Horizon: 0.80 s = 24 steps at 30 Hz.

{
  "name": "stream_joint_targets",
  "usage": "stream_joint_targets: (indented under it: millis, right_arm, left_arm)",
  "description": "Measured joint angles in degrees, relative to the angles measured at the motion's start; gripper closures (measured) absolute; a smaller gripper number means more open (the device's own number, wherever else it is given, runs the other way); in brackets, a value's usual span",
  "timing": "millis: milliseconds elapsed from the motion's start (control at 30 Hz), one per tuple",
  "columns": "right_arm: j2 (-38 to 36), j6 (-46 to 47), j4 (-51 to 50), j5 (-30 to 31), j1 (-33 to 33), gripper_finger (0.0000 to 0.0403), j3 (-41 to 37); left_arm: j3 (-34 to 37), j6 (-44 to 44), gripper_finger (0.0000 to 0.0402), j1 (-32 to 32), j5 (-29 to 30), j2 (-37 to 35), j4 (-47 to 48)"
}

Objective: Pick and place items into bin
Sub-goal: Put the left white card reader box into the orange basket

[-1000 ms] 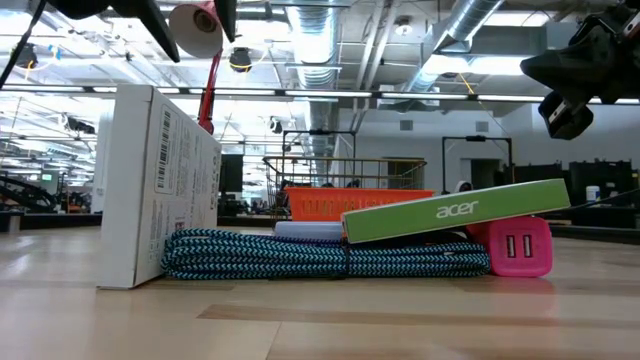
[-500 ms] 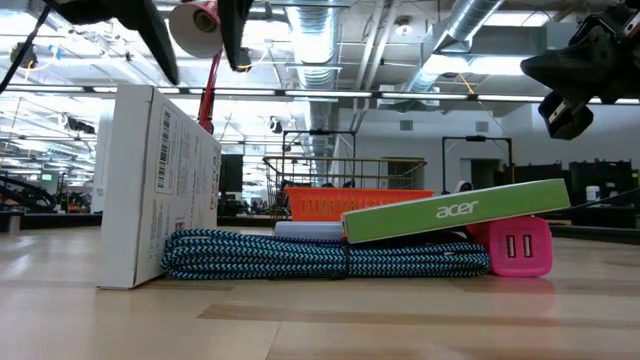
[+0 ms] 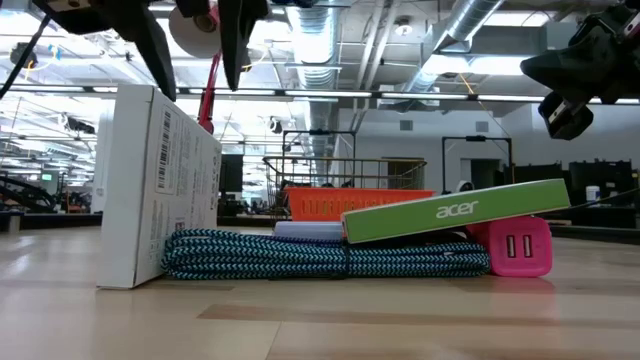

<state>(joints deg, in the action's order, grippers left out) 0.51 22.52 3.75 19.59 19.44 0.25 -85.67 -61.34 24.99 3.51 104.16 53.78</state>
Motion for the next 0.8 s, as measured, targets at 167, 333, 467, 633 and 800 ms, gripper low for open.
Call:
stream_joint_targets:
  millis: [167,333,467,633,800]
  right_arm:
    - [0.2,0.0,-0.1,0.0,0.0,0.0403,0.0]
    - [0.2,0.0,0.0,0.0,0.0,0.0403,0.0]
    - [0.2,0.0,0.0,0.0,0.0,0.0403,0.0]
    - [0.2,0.0,0.0,0.0,0.0,0.0403,0.0]
    - [0.2,0.0,0.0,0.0,0.0,0.0403,0.0]
  left_arm:
    - [0.0,0.0,0.0226,0.0,0.2,0.0,-0.4]
    - [0.0,0.0,0.0226,-0.6,-1.1,0.0,-0.6]
    - [0.0,0.4,0.0226,-0.9,-1.8,0.0,-0.2]
    - [0.0,0.5,0.0226,-0.8,-2.2,0.0,0.7]
    - [0.0,0.5,0.0226,-0.8,-2.6,0.0,0.7]
